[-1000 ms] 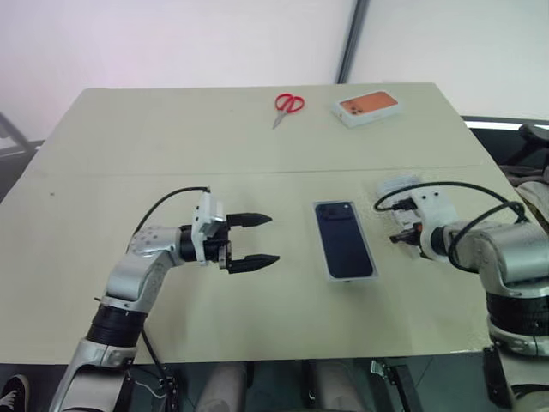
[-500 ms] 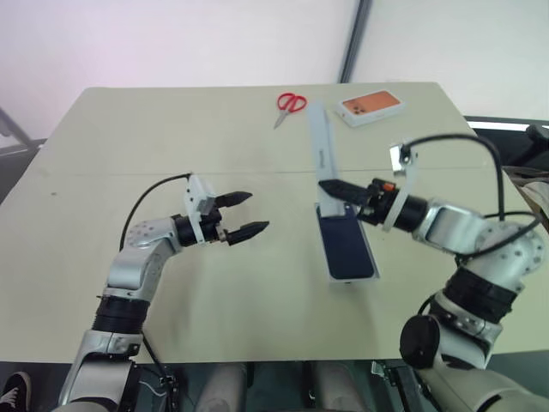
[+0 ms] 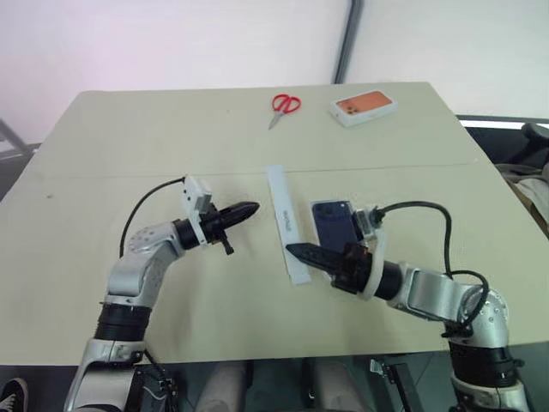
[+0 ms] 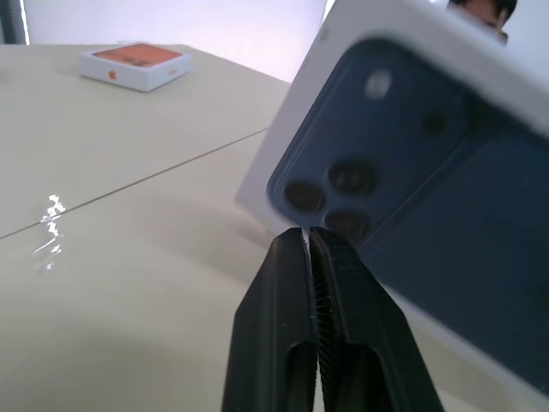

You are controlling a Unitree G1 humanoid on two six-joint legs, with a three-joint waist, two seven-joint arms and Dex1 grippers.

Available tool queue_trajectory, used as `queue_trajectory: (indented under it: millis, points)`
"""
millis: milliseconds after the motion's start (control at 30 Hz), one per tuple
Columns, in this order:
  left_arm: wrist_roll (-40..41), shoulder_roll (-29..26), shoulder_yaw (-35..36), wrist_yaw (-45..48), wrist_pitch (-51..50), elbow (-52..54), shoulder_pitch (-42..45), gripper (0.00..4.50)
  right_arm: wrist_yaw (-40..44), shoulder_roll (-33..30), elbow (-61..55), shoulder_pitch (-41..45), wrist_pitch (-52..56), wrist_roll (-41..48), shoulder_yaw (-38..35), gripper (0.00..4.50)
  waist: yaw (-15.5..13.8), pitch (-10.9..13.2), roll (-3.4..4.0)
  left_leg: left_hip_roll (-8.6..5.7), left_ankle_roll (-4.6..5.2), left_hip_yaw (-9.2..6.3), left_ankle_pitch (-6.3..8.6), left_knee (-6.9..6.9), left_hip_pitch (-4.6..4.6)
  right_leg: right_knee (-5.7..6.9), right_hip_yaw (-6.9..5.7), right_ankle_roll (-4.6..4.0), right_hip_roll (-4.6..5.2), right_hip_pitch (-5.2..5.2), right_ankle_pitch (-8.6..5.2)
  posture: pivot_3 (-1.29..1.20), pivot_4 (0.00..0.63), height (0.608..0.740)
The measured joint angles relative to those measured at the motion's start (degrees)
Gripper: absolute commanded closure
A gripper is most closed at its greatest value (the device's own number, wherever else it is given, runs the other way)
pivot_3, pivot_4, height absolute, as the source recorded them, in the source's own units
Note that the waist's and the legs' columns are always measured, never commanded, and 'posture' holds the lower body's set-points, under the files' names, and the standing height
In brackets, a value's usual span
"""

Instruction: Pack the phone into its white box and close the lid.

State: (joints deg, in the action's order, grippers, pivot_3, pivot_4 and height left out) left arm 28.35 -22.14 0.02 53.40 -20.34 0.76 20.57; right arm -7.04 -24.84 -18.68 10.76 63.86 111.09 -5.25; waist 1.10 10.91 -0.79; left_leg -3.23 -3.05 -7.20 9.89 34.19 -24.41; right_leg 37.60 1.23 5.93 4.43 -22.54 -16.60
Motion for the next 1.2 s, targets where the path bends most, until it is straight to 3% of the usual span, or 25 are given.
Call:
queue_trajectory:
  millis: [200,367,467,700,867,1067,1200]
  points:
    - [-0.76,1.41,-4.42,0.93,-0.05,2.69,-2.81,4.46,-1.82,-1.35,4.36,1.51,-2.66,0.12,0.99,4.5,-0.4,0.0,0.0,0.0,0.0,-0.01,0.0,-0.01,-0.02,-0.05,0.0,-0.21,0.08,0.0,-0.1,0.0,0.15,0.74]
    - [-2.85,5.37,-7.43,0.67,1.02,-1.65,-2.32,4.46,-1.58,-3.5,6.52,2.01,-2.91,0.46,1.78,4.5,-0.43,0.0,0.0,-0.02,0.01,0.03,0.01,-0.01,-0.05,-0.17,0.0,-0.2,0.08,0.02,-0.09,0.0,0.15,0.74]
    - [-4.07,6.92,-7.98,0.29,2.01,-3.62,-1.05,4.5,-1.23,-3.54,6.93,2.03,-2.82,0.47,1.81,3.47,-0.42,-0.01,0.0,-0.01,0.01,0.02,0.01,-0.02,-0.05,-0.17,-0.01,-0.19,0.06,0.02,-0.09,0.0,0.15,0.74]
    - [-5.43,11.08,-8.98,-0.61,3.78,-7.53,1.11,4.5,0.99,-9.52,7.78,2.99,-2.79,-0.98,1.22,0.08,-0.46,0.0,0.01,-0.06,0.04,0.1,0.01,0.0,-0.08,-0.21,0.0,-0.05,0.06,0.03,-0.01,0.0,0.15,0.74]
    - [-5.56,11.96,-9.73,-0.89,4.24,-7.48,1.7,4.5,12.81,-22.88,6.88,5.99,-0.5,-10.94,-4.56,0.08,-0.59,-0.01,-0.02,-0.02,0.11,0.27,0.05,-0.01,-0.07,-0.34,-0.12,-0.03,0.01,0.11,-0.01,0.0,0.15,0.74]
    - [-5.22,12.71,-9.77,-0.94,3.7,-7.46,2.57,4.5,16.99,-22.25,5.7,3.2,0.5,-12.65,-3.83,0.08,-0.41,-0.01,-0.03,0.02,0.23,0.35,0.12,-0.02,-0.09,-0.37,-0.06,0.05,0.01,0.08,0.03,0.0,0.15,0.74]
    - [-4.03,11.98,-9.43,-1.16,2.19,-4.6,2.03,4.5,17.89,-20.36,4.97,3.66,-0.6,-18.27,-2.42,0.08,-0.51,0.0,-0.03,-0.01,0.23,0.39,0.12,0.04,-0.08,-0.36,-0.01,0.04,0.04,0.09,0.02,0.0,0.15,0.74]
